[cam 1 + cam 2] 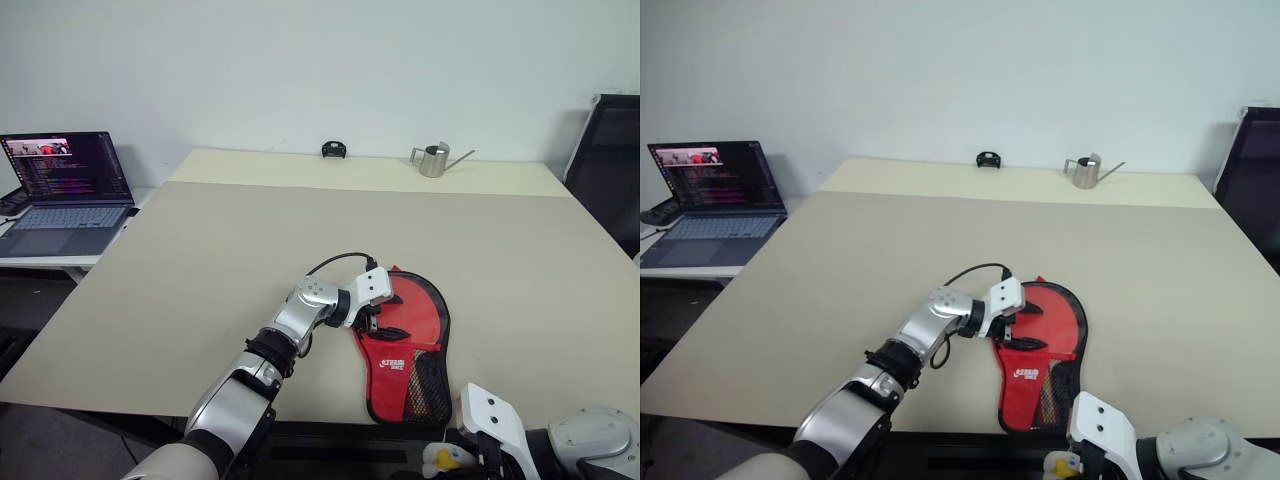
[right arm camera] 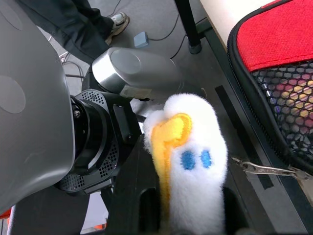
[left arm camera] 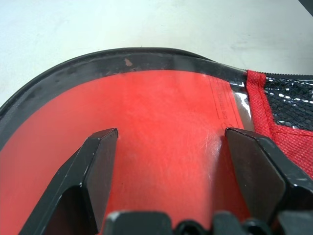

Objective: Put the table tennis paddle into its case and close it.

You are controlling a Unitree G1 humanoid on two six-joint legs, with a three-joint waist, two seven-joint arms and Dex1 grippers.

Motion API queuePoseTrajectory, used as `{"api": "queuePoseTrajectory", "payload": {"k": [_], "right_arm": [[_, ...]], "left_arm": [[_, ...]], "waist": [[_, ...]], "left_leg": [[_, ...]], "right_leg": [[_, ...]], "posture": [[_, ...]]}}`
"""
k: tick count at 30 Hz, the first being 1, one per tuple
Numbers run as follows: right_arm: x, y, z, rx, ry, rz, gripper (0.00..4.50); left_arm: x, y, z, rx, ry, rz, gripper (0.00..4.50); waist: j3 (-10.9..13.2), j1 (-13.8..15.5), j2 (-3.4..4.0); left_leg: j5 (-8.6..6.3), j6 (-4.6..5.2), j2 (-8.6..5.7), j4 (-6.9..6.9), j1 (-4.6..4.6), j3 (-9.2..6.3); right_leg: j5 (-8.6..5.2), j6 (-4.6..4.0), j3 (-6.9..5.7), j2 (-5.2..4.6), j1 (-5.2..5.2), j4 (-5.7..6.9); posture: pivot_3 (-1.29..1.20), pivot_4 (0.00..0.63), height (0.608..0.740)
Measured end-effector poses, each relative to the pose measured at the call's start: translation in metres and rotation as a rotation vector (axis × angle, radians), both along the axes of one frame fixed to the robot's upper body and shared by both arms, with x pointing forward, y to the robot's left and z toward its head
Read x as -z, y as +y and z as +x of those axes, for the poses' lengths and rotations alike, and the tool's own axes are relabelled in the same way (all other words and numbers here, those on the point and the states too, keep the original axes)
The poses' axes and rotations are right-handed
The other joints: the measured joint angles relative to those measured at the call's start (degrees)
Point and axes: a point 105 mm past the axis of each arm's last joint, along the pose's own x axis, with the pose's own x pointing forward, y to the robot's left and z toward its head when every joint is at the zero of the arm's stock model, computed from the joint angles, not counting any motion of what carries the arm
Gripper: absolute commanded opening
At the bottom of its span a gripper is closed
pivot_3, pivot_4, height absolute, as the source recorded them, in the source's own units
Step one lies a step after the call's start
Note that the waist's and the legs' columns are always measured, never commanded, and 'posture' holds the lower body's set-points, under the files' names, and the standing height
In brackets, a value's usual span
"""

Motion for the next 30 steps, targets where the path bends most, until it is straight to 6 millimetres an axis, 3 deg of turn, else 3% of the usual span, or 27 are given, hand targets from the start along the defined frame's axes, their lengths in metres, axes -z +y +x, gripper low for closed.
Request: {"api": "queuePoseTrajectory", "payload": {"k": [3,12,16,21,30], "right_arm": [[-0.002,0.001,0.003,-0.001,-0.015,-0.004,0.55],[-0.008,0.001,0.007,0.011,0.000,0.025,3.59],[-0.014,0.003,0.009,0.018,-0.007,0.065,3.59],[-0.039,0.008,0.027,0.056,-0.083,0.175,3.59],[-0.080,-0.017,0.099,0.252,-0.266,0.287,3.59]], "left_arm": [[0.001,0.000,0.000,-0.003,0.004,0.000,3.81],[0.002,0.000,-0.001,-0.003,0.004,-0.001,3.81],[0.001,0.000,-0.001,-0.003,0.003,-0.001,3.81],[0.000,-0.001,0.000,-0.001,-0.001,0.000,3.81],[-0.002,0.005,-0.013,0.002,0.058,-0.086,3.81]], "waist": [[-0.02,0.01,0.03],[-0.04,0.02,0.05],[-0.04,0.02,0.05],[-0.04,0.03,0.05],[0.14,0.04,0.25]], "left_leg": [[0.00,0.00,0.00,0.00,-0.01,-0.13],[0.00,0.00,-0.01,0.00,-0.02,-0.21],[0.00,0.00,-0.01,0.00,-0.02,-0.21],[0.00,0.00,-0.02,0.00,-0.03,-0.23],[0.00,0.00,-0.06,-0.05,-0.24,-0.23]], "right_leg": [[-0.02,-0.02,-0.11,-0.01,0.03,0.00],[-0.04,-0.05,-0.20,-0.02,0.06,0.00],[-0.04,-0.05,-0.20,-0.02,0.06,0.00],[0.01,-0.12,-0.21,-0.05,0.07,0.00],[0.05,-0.39,-0.21,-0.13,-0.15,0.01]], "posture": [[0.00,0.150,0.740],[0.00,0.150,0.740],[0.00,0.150,0.740],[0.00,0.150,0.740],[0.00,0.150,0.740]]}}
